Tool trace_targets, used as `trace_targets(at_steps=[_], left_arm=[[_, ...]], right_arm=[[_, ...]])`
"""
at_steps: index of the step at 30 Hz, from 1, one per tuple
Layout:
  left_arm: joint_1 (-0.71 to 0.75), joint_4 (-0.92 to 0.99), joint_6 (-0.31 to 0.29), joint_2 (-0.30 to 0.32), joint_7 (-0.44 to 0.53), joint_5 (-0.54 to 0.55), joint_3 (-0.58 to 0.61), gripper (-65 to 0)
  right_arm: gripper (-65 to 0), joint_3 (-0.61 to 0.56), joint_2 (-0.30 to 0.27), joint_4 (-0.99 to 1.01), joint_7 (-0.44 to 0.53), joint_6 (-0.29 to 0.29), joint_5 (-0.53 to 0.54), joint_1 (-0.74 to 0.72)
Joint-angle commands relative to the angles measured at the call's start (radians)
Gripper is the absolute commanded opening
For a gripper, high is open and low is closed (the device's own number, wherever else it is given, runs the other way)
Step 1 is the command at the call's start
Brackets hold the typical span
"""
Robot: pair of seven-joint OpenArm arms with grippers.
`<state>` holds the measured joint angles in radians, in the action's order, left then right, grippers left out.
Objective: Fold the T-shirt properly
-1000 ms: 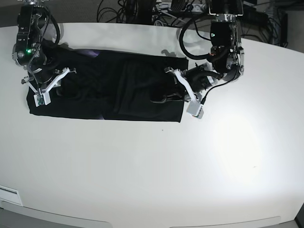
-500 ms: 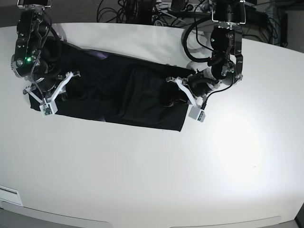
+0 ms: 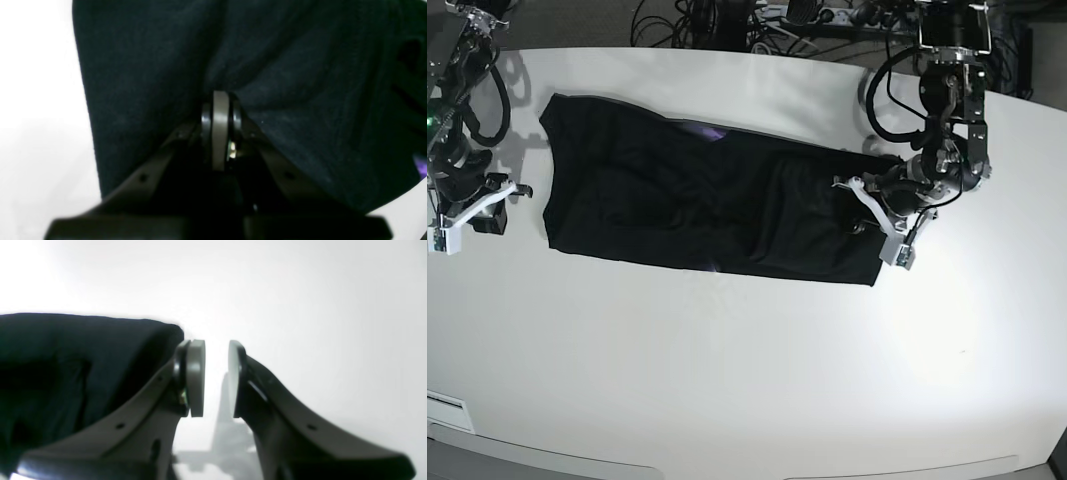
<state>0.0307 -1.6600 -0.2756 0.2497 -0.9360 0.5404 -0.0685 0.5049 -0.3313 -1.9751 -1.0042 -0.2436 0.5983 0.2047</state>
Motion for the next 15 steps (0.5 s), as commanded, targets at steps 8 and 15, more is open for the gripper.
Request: trace_targets(at_steps=[8,15], left_arm=[[0.002,0.002,0.006,0.019,-0.087,-0.026,-0.004,-65.0],[0.002,0.002,-0.027,0.019,-0.103,0.023,-0.004,-65.0]], right_arm=[[-29.6,0.047,-0.006,0.157,-0.046,-0.072,0.245,0.056],[-29.0,0.047,-0.002,0.349,-0.074,-0.128,0.385,0.028]])
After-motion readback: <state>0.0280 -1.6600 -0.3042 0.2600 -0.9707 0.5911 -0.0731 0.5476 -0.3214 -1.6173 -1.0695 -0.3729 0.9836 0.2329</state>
